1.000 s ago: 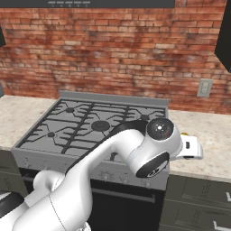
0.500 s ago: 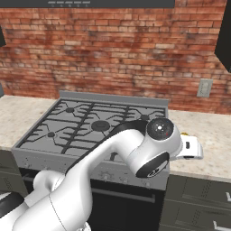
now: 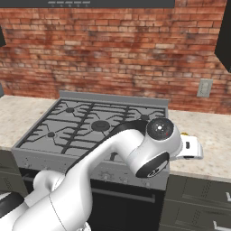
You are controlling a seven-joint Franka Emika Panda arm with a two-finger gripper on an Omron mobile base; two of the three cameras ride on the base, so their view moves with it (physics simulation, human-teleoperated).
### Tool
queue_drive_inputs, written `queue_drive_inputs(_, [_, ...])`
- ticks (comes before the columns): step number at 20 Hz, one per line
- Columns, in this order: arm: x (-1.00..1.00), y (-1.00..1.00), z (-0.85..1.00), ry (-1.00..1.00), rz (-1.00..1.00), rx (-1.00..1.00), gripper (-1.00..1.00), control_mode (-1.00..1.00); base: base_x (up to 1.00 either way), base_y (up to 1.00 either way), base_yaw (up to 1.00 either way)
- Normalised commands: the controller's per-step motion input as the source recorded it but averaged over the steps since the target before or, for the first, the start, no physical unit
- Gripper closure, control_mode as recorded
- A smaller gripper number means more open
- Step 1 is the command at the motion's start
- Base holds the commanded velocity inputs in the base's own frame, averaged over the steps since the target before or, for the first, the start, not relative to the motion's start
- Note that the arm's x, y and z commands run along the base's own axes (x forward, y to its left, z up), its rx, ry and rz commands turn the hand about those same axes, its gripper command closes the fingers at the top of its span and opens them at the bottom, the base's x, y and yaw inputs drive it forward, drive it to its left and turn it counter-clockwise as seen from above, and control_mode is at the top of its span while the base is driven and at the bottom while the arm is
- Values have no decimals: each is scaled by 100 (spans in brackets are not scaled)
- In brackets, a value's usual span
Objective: Turn on the burner for the pot on the stove. Wait thirty seconds for the pot to heat up. Then add the lemon to the pot.
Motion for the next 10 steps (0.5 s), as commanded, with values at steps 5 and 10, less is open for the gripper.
queue_drive_inputs(5, [0,0,0,0,0,0,-100,-100,0,0,0])
queue_drive_inputs(10, [0,0,0,0,0,0,-100,-100,0,0,0])
